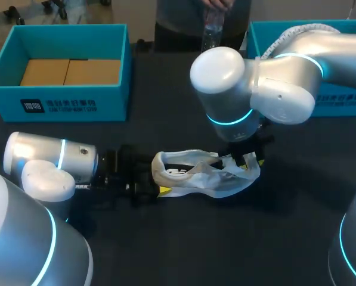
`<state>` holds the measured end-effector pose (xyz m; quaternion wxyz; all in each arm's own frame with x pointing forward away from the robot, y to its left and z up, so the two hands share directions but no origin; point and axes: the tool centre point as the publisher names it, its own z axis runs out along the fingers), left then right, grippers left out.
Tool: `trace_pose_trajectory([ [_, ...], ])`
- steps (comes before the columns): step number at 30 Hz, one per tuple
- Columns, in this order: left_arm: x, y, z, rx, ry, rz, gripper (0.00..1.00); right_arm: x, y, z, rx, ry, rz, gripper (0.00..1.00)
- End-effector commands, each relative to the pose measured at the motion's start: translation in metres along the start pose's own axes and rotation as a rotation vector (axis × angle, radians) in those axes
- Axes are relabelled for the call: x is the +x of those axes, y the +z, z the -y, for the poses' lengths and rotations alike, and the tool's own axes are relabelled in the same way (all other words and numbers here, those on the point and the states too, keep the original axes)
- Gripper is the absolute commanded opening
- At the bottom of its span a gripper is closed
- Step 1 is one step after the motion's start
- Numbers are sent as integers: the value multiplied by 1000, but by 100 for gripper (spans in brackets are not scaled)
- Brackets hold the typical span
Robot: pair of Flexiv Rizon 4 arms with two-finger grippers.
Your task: Take the shoe out of the shoebox, open the shoe tongue, remove and reinsert the insole, then place the shoe into the shoebox
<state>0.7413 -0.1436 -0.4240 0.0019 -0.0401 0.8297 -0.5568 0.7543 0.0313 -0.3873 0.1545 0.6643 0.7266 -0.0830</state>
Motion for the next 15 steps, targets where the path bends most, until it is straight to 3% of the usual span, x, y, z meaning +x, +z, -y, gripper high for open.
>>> trace_pose_trajectory([
  [1, 1, 2, -2, -3, 0, -1, 0, -8, 2, 1, -8, -6, -14, 79],
  [5, 1, 2, -2, -3, 0, -1, 0, -10, 4, -1, -10, -16, -22, 100],
  [15, 1, 2, -2, -3, 0, -1, 0, -28, -44, -10, -70, 0, -18, 100],
])
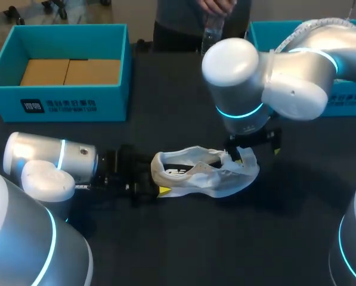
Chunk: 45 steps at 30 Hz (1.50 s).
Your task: Take the shoe out of the shoebox, open the shoe tongue, remove and reinsert the insole, then place the shoe into the shoebox
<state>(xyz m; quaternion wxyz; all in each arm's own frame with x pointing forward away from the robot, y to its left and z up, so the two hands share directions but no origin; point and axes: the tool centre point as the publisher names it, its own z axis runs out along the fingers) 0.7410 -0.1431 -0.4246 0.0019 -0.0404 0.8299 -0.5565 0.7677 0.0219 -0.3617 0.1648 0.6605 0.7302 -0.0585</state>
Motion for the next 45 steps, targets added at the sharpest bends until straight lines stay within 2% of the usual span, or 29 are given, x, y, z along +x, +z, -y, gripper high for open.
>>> trace_pose_trajectory([
  [1, 1, 2, -1, -3, 1, -2, 0, -9, -28, 2, -31, 2, -6, 100],
  [11, 1, 2, -1, -3, 1, -2, 0, 0, -34, -14, -42, -5, -5, 100],
  [16, 1, 2, -1, -3, 1, -2, 0, -2, -56, -21, -70, -12, 3, 100],
  [25, 1, 2, -1, -3, 1, -2, 0, 6, -98, -23, -117, -83, -9, 100],
  [31, 1, 2, -1, -3, 1, -2, 0, 11, -132, -28, -250, -180, -36, 100],
  [45, 1, 2, -1, -3, 1, -2, 0, 52, -191, -47, -397, -578, -60, 100],
])
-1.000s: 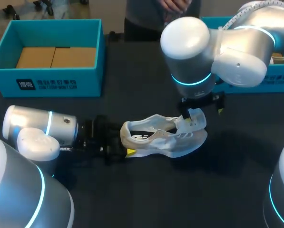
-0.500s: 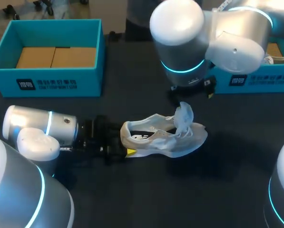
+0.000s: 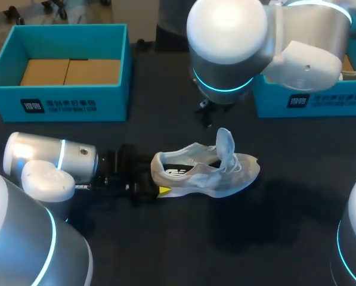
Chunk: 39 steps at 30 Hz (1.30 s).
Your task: Take the shoe out of the shoebox, open the shoe tongue, remove and reinsert the insole, then place the shoe into the shoebox
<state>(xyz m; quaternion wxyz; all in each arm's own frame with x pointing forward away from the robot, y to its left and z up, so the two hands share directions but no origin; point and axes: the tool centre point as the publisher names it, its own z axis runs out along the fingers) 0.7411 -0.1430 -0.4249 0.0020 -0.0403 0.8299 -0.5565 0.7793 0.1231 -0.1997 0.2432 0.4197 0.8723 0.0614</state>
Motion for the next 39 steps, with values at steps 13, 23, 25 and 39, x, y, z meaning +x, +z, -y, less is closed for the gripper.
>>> trace_pose_trajectory([
  [13, 1, 2, -1, -3, 0, -2, 0, 43, -17, -34, -73, -557, -81, 100],
  [23, 1, 2, -1, -3, 0, -2, 0, 68, -10, -21, -40, -747, -205, 15],
  [25, 1, 2, -1, -3, 0, -2, 0, 69, -9, -20, -42, -747, -210, 0],
  [39, 1, 2, -1, -3, 0, -2, 0, 74, -2, -14, -50, -710, -227, 0],
])
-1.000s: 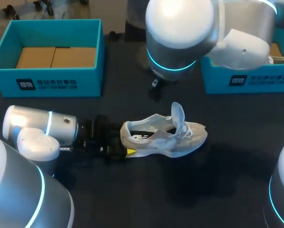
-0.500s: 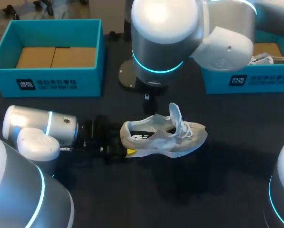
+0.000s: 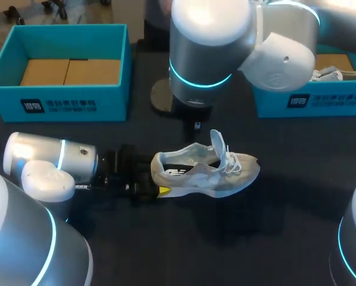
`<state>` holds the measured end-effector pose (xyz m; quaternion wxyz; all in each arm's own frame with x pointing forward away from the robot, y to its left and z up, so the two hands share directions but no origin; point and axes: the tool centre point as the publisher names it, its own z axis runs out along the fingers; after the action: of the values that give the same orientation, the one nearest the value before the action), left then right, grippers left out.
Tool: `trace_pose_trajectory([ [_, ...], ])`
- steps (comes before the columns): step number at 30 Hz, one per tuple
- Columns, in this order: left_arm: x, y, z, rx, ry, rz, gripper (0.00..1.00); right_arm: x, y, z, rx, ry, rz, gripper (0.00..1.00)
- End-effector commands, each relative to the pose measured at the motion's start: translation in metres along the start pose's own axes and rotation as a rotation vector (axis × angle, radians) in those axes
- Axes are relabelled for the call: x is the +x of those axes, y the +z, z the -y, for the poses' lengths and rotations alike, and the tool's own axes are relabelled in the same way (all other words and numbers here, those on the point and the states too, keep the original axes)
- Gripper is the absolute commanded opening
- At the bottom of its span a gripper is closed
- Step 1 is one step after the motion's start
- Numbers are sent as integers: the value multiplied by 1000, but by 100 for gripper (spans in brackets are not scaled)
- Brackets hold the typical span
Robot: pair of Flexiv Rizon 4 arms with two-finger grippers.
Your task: Take the shoe out of the shoebox, open the shoe tongue, remove and reinsert the insole, then place the shoe into the shoebox
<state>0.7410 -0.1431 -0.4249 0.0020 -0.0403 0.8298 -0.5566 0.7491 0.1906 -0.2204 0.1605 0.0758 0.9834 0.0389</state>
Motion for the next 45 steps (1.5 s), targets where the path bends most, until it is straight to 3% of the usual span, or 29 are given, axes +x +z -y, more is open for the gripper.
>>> trace_pose_trajectory([
  [1, 1, 2, -1, -3, 0, -1, 0, 0, 0, 2, -4, 0, 1, 0],
  [16, 1, 2, -1, -3, 0, -1, 0, 0, 0, 2, -4, 0, 1, 0],
  [17, 1, 2, -1, -3, 0, -1, 0, 3, 7, 1, 21, -20, 4, 0],
  [23, 1, 2, -1, -3, 0, -1, 0, 16, 41, 6, -18, -43, -38, 0],
  [30, 1, 2, -1, -3, 0, -1, 0, 22, 74, 9, -3, -81, -115, 0],
  [45, 1, 2, -1, -3, 0, -1, 0, 25, 122, 6, 16, -173, -238, 0],
])
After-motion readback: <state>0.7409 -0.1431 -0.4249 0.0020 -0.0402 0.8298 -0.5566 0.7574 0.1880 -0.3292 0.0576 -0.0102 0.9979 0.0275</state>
